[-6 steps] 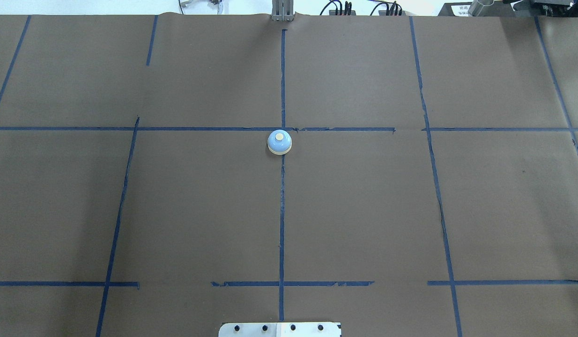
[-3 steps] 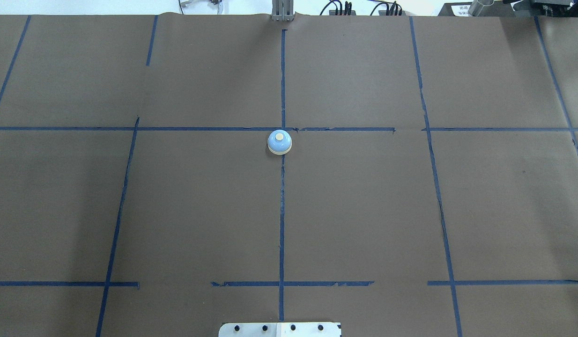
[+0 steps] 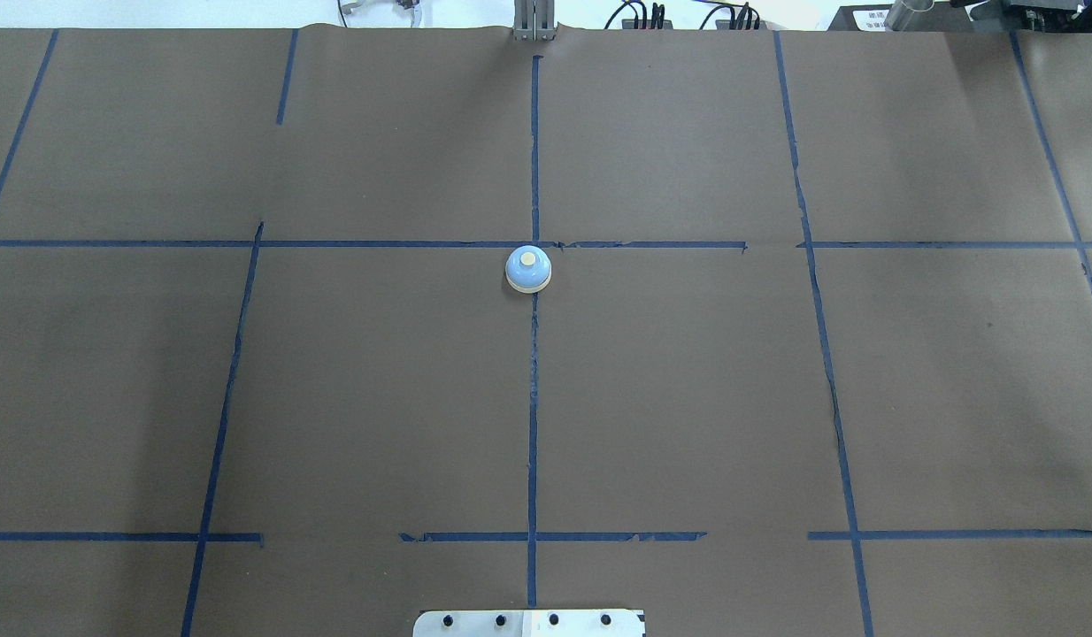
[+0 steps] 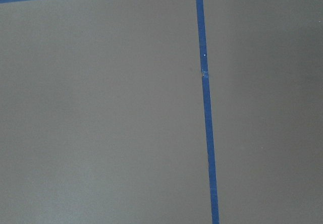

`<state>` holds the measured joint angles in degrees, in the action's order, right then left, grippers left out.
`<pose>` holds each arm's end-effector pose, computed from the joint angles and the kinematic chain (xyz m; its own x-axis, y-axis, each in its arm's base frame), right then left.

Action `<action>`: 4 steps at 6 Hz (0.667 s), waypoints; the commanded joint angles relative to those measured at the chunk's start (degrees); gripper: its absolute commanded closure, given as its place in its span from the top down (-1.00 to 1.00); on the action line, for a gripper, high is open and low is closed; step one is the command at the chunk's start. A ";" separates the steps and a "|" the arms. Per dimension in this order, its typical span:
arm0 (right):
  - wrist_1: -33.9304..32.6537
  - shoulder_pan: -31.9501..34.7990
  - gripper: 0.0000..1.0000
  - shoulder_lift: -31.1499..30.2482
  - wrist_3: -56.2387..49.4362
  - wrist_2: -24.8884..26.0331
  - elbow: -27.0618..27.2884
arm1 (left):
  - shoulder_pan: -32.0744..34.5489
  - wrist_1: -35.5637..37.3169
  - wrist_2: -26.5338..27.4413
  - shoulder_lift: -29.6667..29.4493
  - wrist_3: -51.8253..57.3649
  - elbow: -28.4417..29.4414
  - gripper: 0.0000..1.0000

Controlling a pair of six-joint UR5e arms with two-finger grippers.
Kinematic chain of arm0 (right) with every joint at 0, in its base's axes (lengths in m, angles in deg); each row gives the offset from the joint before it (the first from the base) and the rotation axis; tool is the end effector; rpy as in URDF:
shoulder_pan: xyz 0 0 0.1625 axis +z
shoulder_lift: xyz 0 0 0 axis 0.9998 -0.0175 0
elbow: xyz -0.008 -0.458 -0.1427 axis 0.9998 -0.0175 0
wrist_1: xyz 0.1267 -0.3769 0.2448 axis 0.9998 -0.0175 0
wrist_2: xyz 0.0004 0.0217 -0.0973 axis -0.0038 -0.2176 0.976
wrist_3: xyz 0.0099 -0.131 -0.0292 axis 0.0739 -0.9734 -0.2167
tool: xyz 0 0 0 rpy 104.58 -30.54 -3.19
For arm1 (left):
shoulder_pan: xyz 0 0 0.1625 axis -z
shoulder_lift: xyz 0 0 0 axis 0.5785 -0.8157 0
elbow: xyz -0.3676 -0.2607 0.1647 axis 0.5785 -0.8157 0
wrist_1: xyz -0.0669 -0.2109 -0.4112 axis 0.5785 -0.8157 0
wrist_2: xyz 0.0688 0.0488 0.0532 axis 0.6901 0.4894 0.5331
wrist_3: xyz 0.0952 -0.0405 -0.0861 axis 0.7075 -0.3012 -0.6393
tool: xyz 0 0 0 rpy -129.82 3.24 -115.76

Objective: Place and press bell with both arms
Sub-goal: 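Move the right gripper over the top of the bell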

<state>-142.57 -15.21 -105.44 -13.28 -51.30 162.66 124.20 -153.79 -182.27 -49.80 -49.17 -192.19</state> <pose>-0.1179 -0.5355 0.5192 0.6578 -0.1141 0.7445 0.0785 0.9935 0.0829 -0.0335 -0.3872 0.7421 0.7276 0.0771 -0.6817 -0.0346 0.9965 0.0759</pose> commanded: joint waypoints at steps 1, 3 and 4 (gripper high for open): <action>-0.02 -17.10 1.00 16.06 24.43 4.73 -0.48 | 0.00 -0.02 -0.15 0.00 0.00 -0.55 1.00; 0.07 -29.11 1.00 31.09 37.88 15.12 -9.64 | 0.00 -0.02 -0.15 0.00 0.00 -0.82 1.00; 2.33 -31.93 1.00 40.32 42.44 16.37 -19.63 | 0.00 -0.02 -0.15 0.08 0.00 -0.90 1.00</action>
<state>-141.83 -43.62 -74.06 24.36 -36.98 151.79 124.20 -153.81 -182.41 -49.78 -49.17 -192.98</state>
